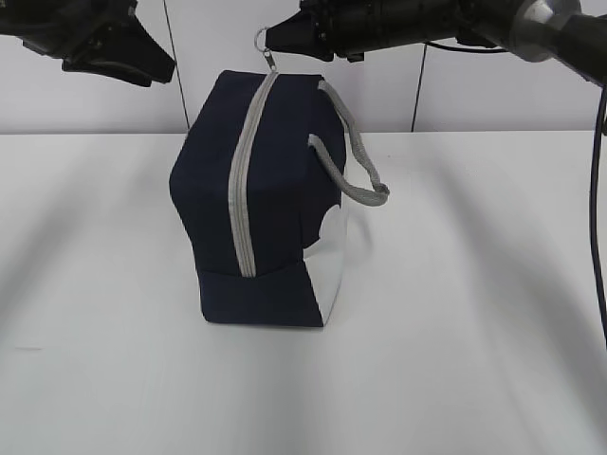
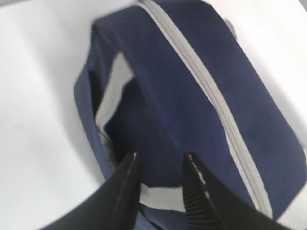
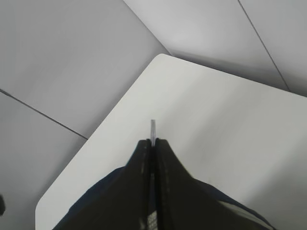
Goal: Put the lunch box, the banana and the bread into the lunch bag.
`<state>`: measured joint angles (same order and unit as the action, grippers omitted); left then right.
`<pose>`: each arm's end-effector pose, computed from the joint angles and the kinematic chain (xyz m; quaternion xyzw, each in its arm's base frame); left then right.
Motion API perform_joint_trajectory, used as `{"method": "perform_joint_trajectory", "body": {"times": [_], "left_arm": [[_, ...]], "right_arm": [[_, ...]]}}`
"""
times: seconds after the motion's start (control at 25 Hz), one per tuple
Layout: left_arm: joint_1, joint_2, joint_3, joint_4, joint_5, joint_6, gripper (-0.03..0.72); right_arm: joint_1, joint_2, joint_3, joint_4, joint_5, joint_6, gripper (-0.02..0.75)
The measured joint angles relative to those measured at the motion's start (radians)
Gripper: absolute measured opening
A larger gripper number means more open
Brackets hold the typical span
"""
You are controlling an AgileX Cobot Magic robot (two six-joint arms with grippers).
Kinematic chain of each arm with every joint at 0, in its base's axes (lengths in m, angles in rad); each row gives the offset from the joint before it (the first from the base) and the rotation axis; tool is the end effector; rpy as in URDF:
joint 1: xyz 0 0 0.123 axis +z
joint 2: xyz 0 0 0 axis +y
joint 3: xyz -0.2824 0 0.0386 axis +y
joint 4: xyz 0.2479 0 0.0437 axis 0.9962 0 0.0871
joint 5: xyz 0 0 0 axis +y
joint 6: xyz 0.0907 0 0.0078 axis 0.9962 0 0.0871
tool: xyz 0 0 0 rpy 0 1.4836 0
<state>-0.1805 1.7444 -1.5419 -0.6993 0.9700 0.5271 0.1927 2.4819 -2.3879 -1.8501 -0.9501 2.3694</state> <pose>0.3679 -0.1163 0.3244 0.2033 0.8971 -0.2771 0.2778 0.5268 0.1752 0.2651 -0.1887 0.7606 0.4796 0.3948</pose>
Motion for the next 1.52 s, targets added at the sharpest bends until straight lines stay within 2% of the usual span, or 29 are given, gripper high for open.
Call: {"method": "perform_joint_trajectory", "body": {"times": [0.12,0.24,0.4,0.56,0.96,1.52], "left_arm": [[0.016,0.000,-0.007,-0.033,-0.057,-0.008,0.309],[0.016,0.007,-0.009,-0.097,-0.115,-0.008,0.333],[0.016,0.071,-0.042,-0.171,-0.159,-0.008,0.340],[0.016,0.161,-0.134,-0.215,-0.157,-0.008,0.341],[0.015,0.377,-0.352,-0.229,-0.043,-0.088,0.341],[-0.008,0.419,-0.369,-0.245,-0.030,-0.109,0.341]], "right_arm": [[0.000,0.000,-0.002,0.000,-0.011,0.017,0.006],[0.000,0.000,-0.002,0.000,-0.018,0.021,0.006],[0.000,0.000,-0.002,0.000,-0.018,0.022,0.006],[0.000,0.006,-0.002,0.000,-0.021,0.022,0.006],[0.000,0.010,-0.004,0.000,-0.021,0.022,0.006],[-0.002,0.010,-0.004,0.000,-0.021,0.022,0.006]]}}
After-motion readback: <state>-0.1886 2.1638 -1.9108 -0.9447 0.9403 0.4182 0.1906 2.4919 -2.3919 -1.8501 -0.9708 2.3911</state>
